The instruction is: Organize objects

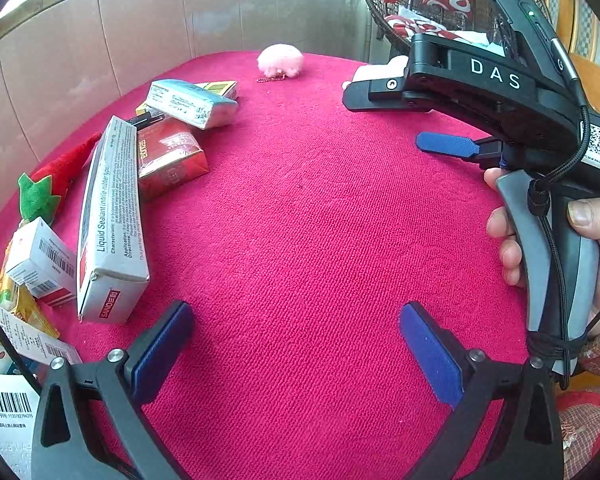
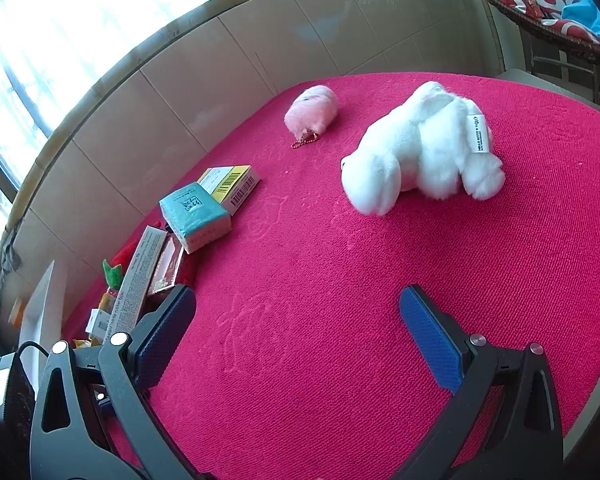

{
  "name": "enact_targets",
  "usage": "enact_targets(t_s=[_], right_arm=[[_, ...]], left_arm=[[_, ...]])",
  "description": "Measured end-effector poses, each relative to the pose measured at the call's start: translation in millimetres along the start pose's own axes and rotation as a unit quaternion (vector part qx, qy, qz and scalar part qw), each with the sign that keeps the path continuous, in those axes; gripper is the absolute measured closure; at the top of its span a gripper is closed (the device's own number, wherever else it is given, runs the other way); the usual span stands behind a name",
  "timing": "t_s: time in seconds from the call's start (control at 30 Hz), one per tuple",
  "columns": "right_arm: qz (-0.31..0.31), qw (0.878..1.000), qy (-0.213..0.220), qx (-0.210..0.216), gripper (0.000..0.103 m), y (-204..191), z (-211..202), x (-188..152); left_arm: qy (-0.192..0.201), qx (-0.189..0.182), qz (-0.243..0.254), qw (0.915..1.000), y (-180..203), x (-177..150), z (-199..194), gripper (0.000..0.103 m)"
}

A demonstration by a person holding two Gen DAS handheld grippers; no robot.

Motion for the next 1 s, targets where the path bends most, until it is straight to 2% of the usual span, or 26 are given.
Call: enact_targets(t_s=[1.0], right_arm=[[0.018, 0.999, 0.014, 0.022, 0.000, 3.2, -5.2, -2.0]], left_arm=[[0.000, 0.000, 0.000, 1.0000, 0.0, -0.1, -0.1, 0.000]])
Point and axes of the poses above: each gripper's, at about its wrist camera, not at the fingertips, and z roughly the way its jaws point, y to its right, x to its top, the point moved 9 cm from there along z, roughly the way its jaws point, and after that the axes turned 11 degrees about -z, right-handed, at the moved point
